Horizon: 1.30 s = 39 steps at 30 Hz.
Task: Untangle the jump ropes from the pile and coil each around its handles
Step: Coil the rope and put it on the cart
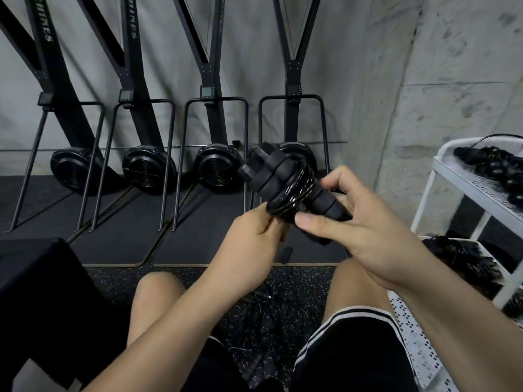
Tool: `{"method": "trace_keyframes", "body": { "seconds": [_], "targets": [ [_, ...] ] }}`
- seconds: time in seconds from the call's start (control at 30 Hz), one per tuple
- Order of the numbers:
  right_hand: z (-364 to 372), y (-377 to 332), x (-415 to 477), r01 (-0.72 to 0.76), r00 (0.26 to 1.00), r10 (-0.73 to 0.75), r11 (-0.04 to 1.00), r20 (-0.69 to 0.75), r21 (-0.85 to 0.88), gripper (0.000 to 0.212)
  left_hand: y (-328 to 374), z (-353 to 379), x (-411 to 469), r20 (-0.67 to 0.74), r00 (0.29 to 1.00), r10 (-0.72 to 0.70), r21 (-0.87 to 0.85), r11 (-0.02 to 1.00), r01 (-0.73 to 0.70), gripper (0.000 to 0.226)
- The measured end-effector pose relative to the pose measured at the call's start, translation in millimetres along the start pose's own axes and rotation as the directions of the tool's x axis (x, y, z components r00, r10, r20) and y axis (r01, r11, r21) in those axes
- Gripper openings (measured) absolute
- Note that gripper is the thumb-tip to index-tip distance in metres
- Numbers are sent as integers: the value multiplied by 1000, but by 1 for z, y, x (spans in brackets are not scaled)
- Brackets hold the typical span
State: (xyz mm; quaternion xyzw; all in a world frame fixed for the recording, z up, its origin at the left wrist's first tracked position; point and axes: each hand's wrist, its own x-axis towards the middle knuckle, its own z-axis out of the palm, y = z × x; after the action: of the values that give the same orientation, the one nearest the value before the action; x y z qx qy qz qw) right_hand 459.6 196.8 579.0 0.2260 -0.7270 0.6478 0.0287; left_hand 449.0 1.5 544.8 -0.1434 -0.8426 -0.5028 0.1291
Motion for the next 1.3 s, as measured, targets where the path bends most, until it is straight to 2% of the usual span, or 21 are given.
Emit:
{"method": "trace_keyframes", "body": {
  "seconds": [0.13,0.27,0.37,0.43,0.47,0.53,0.57,0.63,0.87,1.03,1.13,1.3],
  "targets": [
    [-6,-7,4,-20,999,5,947,-47,-319,54,-2,-6,3,28,999,25,10,1000,-25,21],
    [-10,-18,8,-51,995,91,818,42,-572,74,1,-2,-1,66,997,27,127,991,-35,29],
    [-13,-26,7,12,992,73,748,100,-664,55,-1,2,-3,64,997,33,136,990,-41,34],
    [-16,-24,8,33,993,47,780,112,-624,54,1,5,-6,39,997,69,104,992,-73,37],
    [-18,-21,9,27,994,35,837,102,-546,56,3,6,-8,18,994,107,80,991,-108,36],
    [-20,-11,12,-15,995,37,974,93,-226,57,4,8,-10,-51,977,209,60,977,-206,29],
    [-20,-6,14,-50,993,56,997,102,-61,56,3,9,-9,-79,964,254,78,966,-248,28],
    [-19,2,18,-95,993,85,988,79,121,54,3,12,-8,-101,944,315,110,946,-304,33],
    [-18,18,27,-72,994,98,935,-56,347,63,4,10,-8,-110,950,293,120,953,-280,24],
    [-13,28,29,10,983,60,927,-175,375,66,10,10,-8,-30,981,193,75,979,-190,20],
    [-9,32,28,66,973,-4,962,-231,263,69,13,8,-9,20,995,100,-6,995,-100,25],
    [-2,25,25,118,940,-103,993,-326,27,55,16,6,-6,27,999,-21,-122,992,24,33]
  ]
}}
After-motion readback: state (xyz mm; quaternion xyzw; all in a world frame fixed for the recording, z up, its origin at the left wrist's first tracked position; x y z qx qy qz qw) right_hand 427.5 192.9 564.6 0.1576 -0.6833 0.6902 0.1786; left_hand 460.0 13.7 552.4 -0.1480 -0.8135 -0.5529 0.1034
